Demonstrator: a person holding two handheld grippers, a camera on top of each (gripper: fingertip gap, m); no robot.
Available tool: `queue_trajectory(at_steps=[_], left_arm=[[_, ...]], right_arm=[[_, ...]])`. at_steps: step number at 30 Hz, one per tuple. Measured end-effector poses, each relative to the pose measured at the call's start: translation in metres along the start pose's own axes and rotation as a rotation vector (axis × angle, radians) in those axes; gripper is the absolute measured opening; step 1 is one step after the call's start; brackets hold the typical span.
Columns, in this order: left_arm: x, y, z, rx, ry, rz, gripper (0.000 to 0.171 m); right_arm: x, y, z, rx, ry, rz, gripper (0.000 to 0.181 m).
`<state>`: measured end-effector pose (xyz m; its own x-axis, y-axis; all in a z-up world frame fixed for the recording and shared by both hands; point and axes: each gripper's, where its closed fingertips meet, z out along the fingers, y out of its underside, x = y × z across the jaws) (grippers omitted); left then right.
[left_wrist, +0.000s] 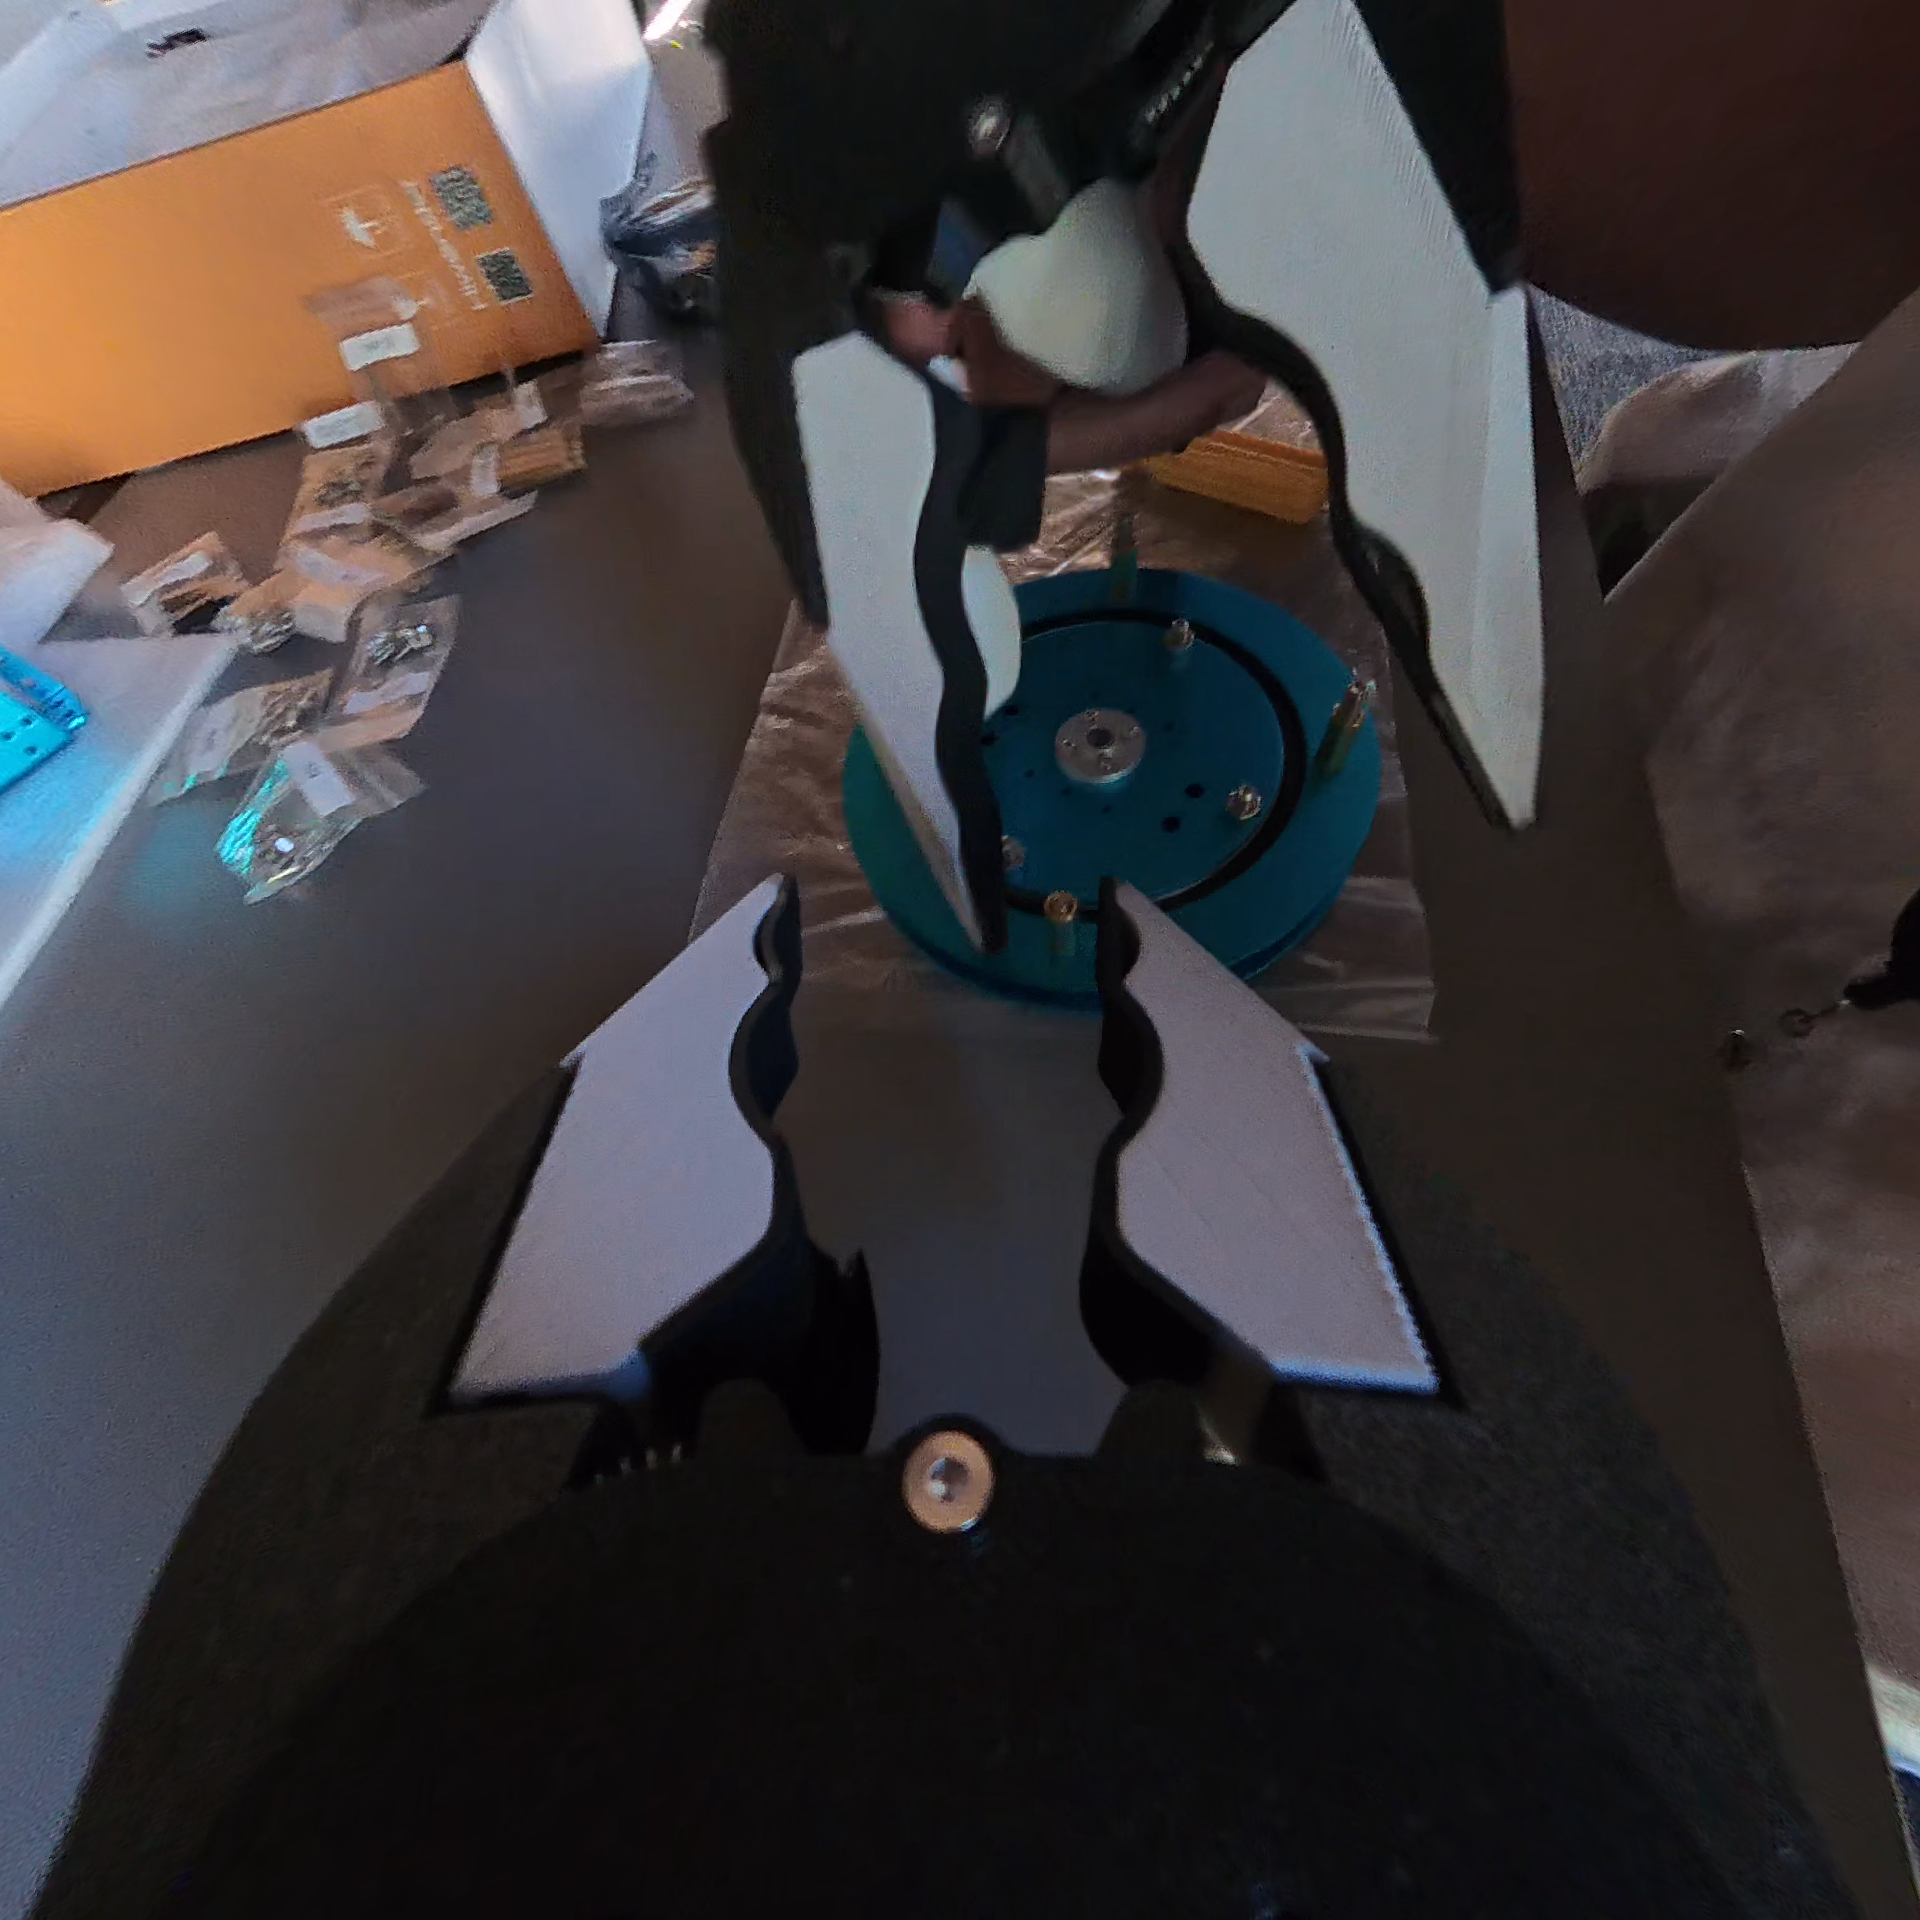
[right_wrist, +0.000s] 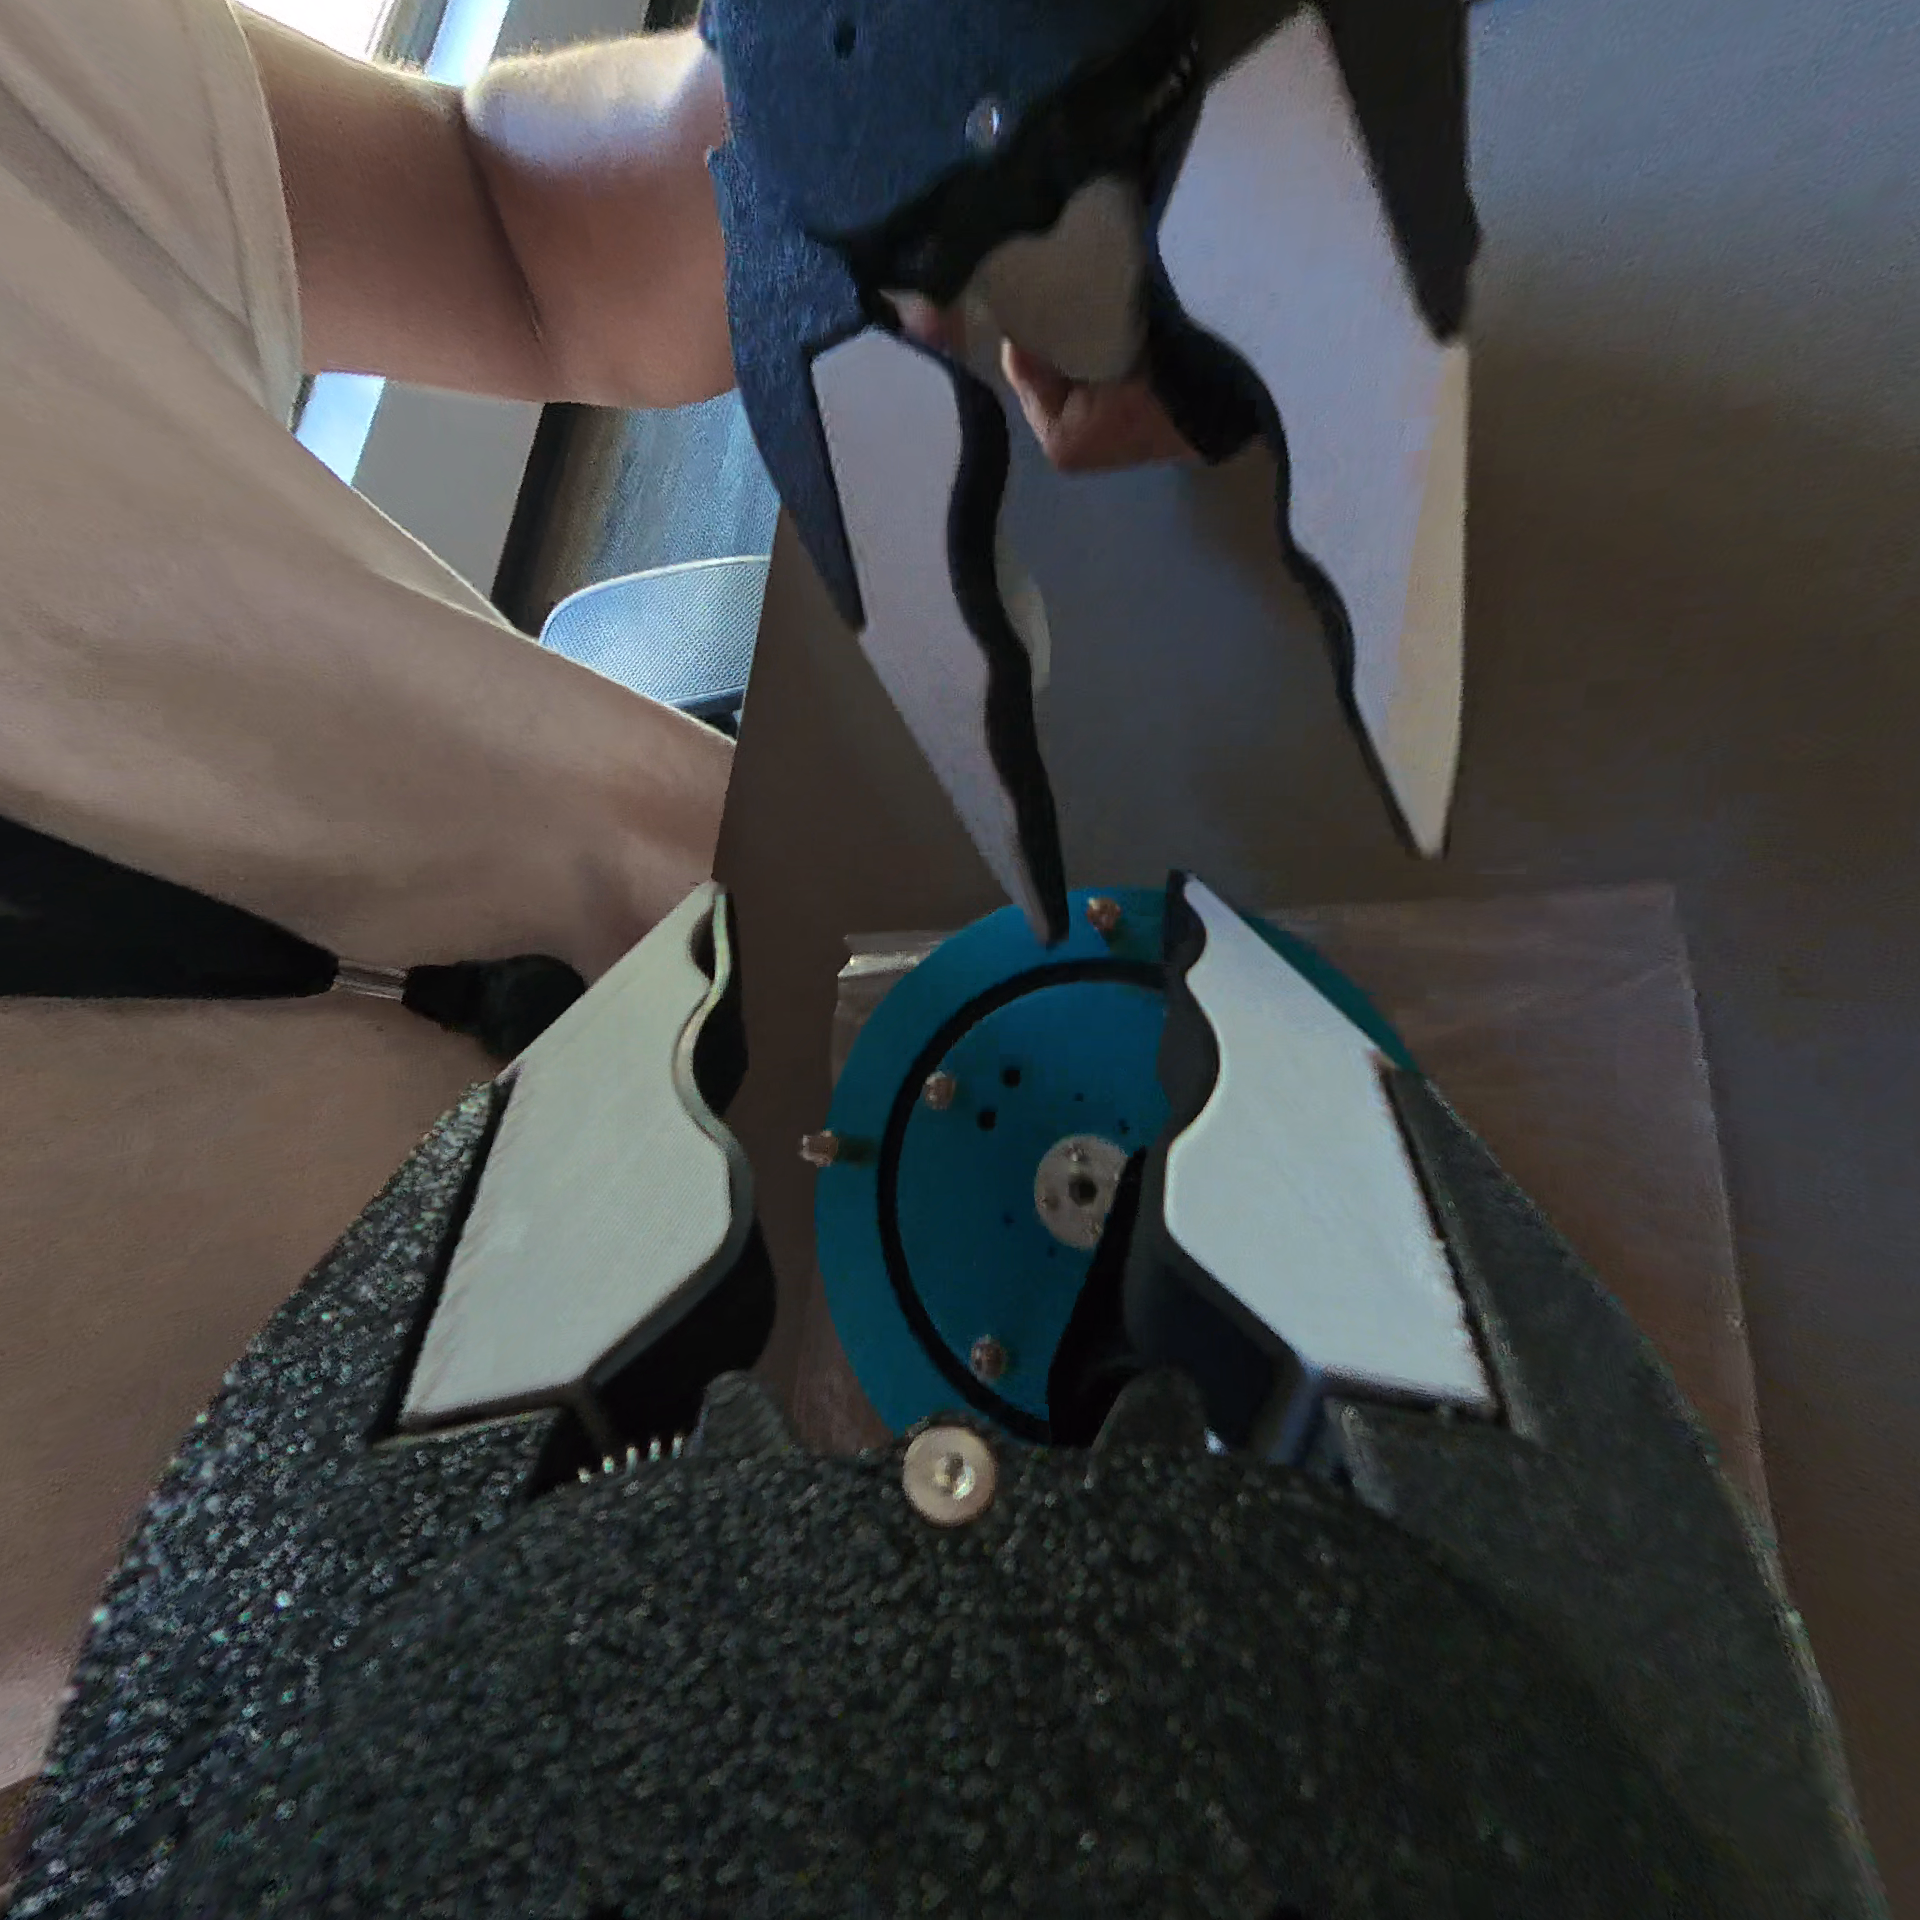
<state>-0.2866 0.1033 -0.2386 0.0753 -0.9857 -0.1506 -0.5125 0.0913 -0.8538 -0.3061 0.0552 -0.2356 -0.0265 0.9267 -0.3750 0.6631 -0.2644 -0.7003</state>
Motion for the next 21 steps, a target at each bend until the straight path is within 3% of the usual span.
queue_trajectory(at_steps=[5, 8, 11, 14, 17, 21], left_arm=[[-0.008, 0.013, 0.001, -0.049, -0.026, 0.001, 0.065], [-0.023, 0.022, -0.019, -0.052, -0.095, -0.024, 0.053], [-0.020, 0.009, -0.028, 0.000, -0.093, -0.032, 0.054], [-0.025, -0.004, -0.031, 0.017, -0.153, -0.014, 0.049], [-0.040, -0.009, -0.043, 0.020, -0.269, -0.027, 0.043], [-0.037, -0.019, -0.057, 0.073, -0.330, -0.038, 0.042]], right_arm=[[-0.006, 0.007, 0.004, -0.032, -0.010, 0.010, 0.085], [-0.010, 0.016, -0.012, -0.022, 0.000, 0.042, 0.074], [-0.003, 0.015, -0.017, -0.022, 0.058, 0.022, 0.072], [0.007, 0.005, -0.013, -0.040, 0.146, -0.071, 0.039], [0.019, 0.002, -0.009, -0.063, 0.246, -0.137, 0.027], [0.026, 0.005, -0.004, -0.089, 0.249, -0.123, 0.027]])
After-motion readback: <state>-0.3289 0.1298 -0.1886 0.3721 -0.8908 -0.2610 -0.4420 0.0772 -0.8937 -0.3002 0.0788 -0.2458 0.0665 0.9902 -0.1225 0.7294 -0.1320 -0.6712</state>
